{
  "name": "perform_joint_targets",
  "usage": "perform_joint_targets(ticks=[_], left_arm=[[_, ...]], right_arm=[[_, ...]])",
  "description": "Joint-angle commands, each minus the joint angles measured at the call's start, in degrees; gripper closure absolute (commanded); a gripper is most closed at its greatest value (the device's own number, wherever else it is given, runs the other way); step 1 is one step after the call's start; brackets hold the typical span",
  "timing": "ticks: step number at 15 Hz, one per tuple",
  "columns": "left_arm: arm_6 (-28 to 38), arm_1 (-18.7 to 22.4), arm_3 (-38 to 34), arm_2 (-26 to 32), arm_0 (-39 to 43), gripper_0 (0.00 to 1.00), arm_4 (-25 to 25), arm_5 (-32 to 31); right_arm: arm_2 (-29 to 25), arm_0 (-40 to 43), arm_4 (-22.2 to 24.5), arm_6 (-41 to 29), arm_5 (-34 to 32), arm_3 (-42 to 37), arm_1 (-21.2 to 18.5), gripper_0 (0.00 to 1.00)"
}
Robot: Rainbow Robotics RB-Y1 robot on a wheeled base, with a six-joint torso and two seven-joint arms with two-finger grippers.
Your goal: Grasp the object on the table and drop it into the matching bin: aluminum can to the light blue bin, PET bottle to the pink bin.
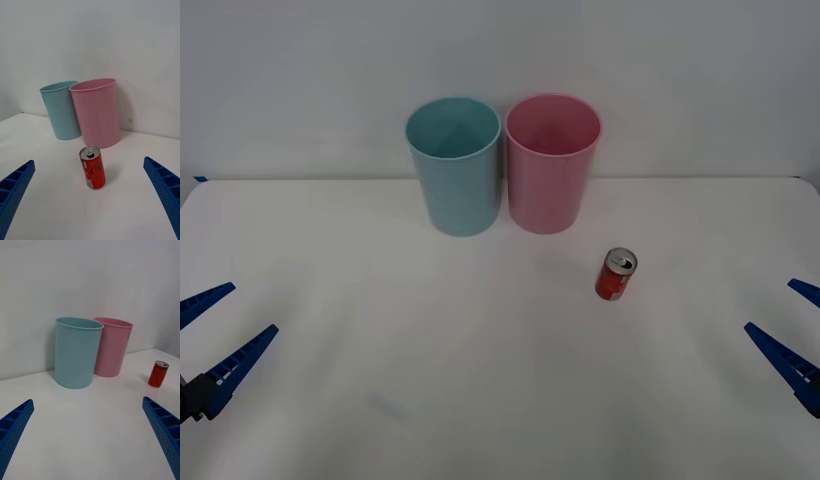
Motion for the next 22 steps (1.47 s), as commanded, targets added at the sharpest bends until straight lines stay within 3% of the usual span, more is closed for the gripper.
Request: perform_joint_targets(ticks=[1, 10, 17, 22], left_arm=[[0.0, 0.0, 0.0, 0.0, 0.0, 0.0, 0.0, 0.0], [0.0, 0.0, 0.0, 0.0, 0.0, 0.0, 0.0, 0.0], [0.0, 0.0, 0.0, 0.0, 0.0, 0.0, 0.0, 0.0], [0.0, 0.0, 0.0, 0.0, 0.0, 0.0, 0.0, 0.0]], right_arm=[[0.0, 0.0, 0.0, 0.0, 0.0, 0.0, 0.0, 0.0], [2.23, 0.22, 1.34, 1.67, 1.36, 3.41, -0.38, 0.0], [7.94, -2.68, 2.22, 12.83, 5.14, 9.74, -0.47, 0.0], [12.25, -6.29, 2.66, 14.85, 6.19, 15.02, -0.38, 0.0]])
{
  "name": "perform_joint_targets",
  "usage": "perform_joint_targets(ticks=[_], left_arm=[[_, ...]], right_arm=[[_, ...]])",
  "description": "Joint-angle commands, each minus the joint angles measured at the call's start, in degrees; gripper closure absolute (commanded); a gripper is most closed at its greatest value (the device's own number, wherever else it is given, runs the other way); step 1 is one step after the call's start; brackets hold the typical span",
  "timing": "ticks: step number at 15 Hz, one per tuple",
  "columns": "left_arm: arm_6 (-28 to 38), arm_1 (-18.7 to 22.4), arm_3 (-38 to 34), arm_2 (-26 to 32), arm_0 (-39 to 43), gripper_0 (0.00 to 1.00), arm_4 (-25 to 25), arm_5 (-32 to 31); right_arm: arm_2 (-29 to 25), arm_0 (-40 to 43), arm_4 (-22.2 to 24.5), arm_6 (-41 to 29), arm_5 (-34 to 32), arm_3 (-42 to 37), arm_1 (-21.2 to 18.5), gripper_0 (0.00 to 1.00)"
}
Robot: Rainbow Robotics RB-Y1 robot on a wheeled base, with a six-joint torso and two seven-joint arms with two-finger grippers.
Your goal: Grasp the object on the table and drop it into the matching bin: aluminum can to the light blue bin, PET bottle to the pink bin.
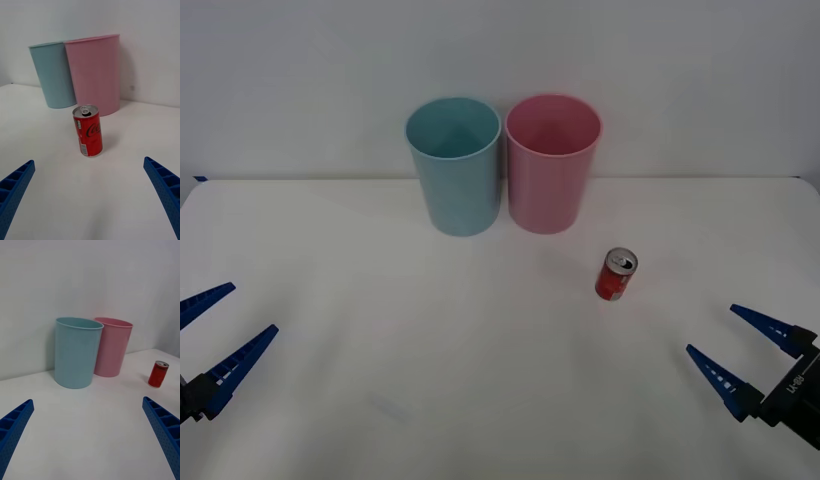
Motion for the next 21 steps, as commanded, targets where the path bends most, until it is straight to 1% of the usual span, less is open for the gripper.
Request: perform_joint_targets(ticks=[1, 4, 10, 12, 16, 21], left_arm=[[0.0, 0.0, 0.0, 0.0, 0.0, 0.0, 0.0, 0.0], [0.0, 0.0, 0.0, 0.0, 0.0, 0.0, 0.0, 0.0], [0.0, 0.0, 0.0, 0.0, 0.0, 0.0, 0.0, 0.0], [0.0, 0.0, 0.0, 0.0, 0.0, 0.0, 0.0, 0.0], [0.0, 0.0, 0.0, 0.0, 0.0, 0.0, 0.0, 0.0], [0.0, 0.0, 0.0, 0.0, 0.0, 0.0, 0.0, 0.0]], right_arm=[[2.35, -1.97, 0.12, 1.1, 0.99, 2.22, 0.01, 0.0], [3.94, -4.87, 0.12, 2.42, 1.69, 5.74, 0.62, 0.0], [1.39, -11.99, 8.03, 4.09, 2.57, 11.89, 6.69, 0.0], [1.47, -13.92, 8.91, 4.62, 3.36, 13.73, 7.57, 0.0], [2.44, -18.32, 9.35, 6.2, 3.62, 19.18, 8.01, 0.0], [2.79, -23.15, 11.02, 7.78, 5.64, 23.49, 9.76, 0.0]])
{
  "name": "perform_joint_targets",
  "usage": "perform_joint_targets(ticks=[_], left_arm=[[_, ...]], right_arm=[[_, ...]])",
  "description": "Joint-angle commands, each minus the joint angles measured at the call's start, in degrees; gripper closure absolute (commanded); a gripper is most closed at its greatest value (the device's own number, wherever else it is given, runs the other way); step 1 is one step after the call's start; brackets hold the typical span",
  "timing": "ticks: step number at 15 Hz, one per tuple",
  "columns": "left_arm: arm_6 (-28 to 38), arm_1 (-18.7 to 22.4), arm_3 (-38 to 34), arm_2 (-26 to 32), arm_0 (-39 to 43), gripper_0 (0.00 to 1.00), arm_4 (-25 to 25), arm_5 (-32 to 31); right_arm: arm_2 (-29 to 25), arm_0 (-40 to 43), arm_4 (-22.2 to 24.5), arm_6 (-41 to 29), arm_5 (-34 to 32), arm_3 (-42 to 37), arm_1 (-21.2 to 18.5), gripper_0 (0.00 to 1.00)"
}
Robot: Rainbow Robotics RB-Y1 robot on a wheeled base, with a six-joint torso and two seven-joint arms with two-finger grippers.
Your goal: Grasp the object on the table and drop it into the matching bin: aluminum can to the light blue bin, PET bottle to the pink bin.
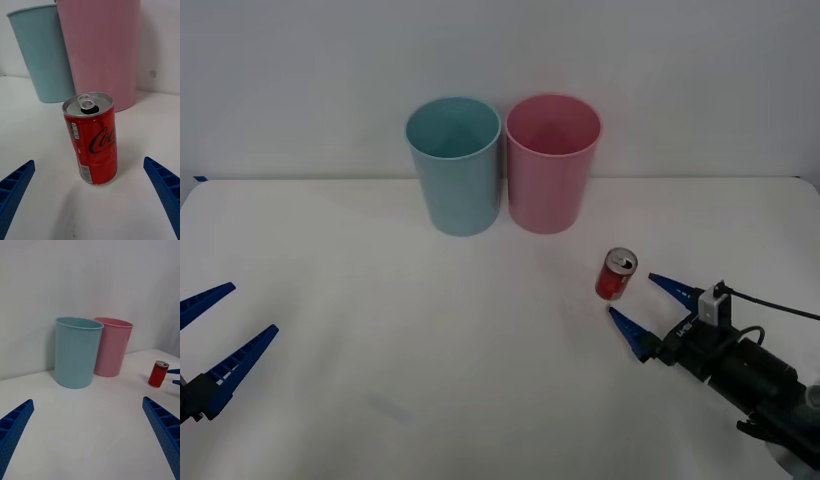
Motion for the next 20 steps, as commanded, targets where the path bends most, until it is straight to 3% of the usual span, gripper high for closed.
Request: perform_joint_targets(ticks=[1, 7, 13, 14, 15, 16, 20], left_arm=[[0.0, 0.0, 0.0, 0.0, 0.0, 0.0, 0.0, 0.0], [0.0, 0.0, 0.0, 0.0, 0.0, 0.0, 0.0, 0.0], [0.0, 0.0, 0.0, 0.0, 0.0, 0.0, 0.0, 0.0], [0.0, 0.0, 0.0, 0.0, 0.0, 0.0, 0.0, 0.0], [0.0, 0.0, 0.0, 0.0, 0.0, 0.0, 0.0, 0.0], [0.0, 0.0, 0.0, 0.0, 0.0, 0.0, 0.0, 0.0], [0.0, 0.0, 0.0, 0.0, 0.0, 0.0, 0.0, 0.0]], right_arm=[[0.38, -3.15, 0.28, 1.13, 1.35, 3.2, 1.01, 0.0], [1.17, -8.95, 0.28, 3.68, 5.48, 9.44, 2.15, 0.0], [1.87, -9.56, 0.02, 4.74, 7.5, 9.62, 2.59, 0.0], [1.87, -9.56, -0.16, 4.91, 7.5, 9.62, 2.59, 0.53], [1.87, -9.56, -0.51, 5.0, 7.5, 9.62, 2.5, 0.93], [1.96, -9.56, -0.51, 5.09, 7.5, 9.62, 2.59, 0.99], [2.31, -9.56, -1.91, 5.53, 7.5, 9.62, 2.59, 1.0]])
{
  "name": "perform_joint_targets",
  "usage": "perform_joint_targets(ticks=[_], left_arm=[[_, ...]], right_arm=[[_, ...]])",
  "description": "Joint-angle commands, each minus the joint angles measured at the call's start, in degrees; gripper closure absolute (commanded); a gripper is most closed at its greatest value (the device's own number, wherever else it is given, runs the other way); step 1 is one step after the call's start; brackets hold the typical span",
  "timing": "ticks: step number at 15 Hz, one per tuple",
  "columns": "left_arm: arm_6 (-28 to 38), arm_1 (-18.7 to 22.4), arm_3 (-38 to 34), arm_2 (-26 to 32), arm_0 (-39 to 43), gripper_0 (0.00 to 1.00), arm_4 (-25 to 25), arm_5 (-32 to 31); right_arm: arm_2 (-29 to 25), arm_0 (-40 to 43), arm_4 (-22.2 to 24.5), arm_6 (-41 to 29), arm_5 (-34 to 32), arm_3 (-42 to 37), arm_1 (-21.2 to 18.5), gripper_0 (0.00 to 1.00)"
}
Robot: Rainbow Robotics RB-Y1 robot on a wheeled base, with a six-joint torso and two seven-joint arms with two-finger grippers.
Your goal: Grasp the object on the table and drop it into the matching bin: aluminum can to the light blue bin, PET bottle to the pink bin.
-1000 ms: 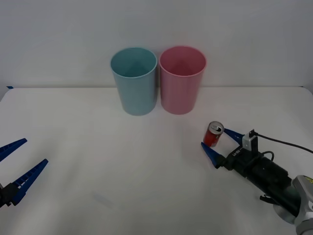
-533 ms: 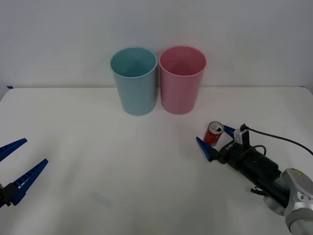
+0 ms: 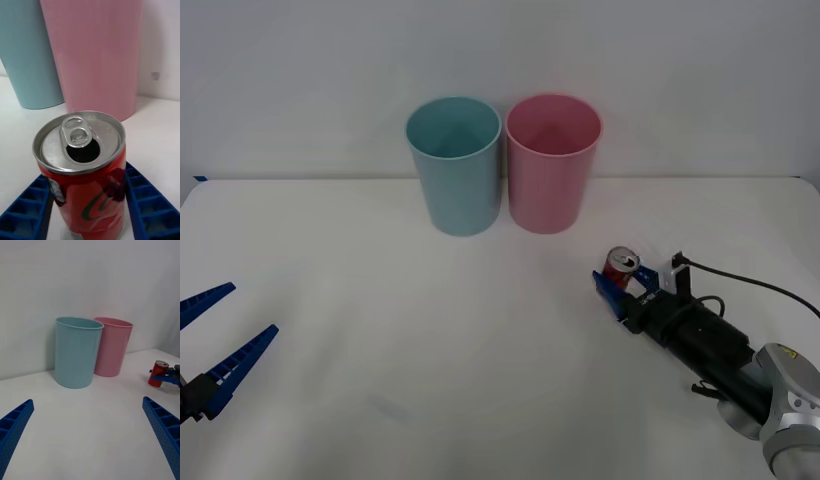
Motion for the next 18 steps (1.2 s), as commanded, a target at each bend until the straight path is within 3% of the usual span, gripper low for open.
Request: perform_joint_targets(ticks=[1, 9, 14, 18], left_arm=[[0.0, 0.0, 0.0, 0.0, 0.0, 0.0, 0.0, 0.0], [0.0, 0.0, 0.0, 0.0, 0.0, 0.0, 0.0, 0.0], [0.0, 0.0, 0.0, 0.0, 0.0, 0.0, 0.0, 0.0], [0.0, 0.0, 0.0, 0.0, 0.0, 0.0, 0.0, 0.0]], right_arm=[[0.37, 0.0, -1.27, 0.37, 0.06, -0.01, -0.09, 1.0], [0.9, 1.76, -1.36, -0.78, -1.35, -5.28, -0.53, 1.0], [5.3, 5.54, -1.97, -12.47, -3.81, -15.92, -4.83, 1.0], [11.1, 9.14, -5.49, -22.4, -2.32, -26.73, -9.49, 1.0]])
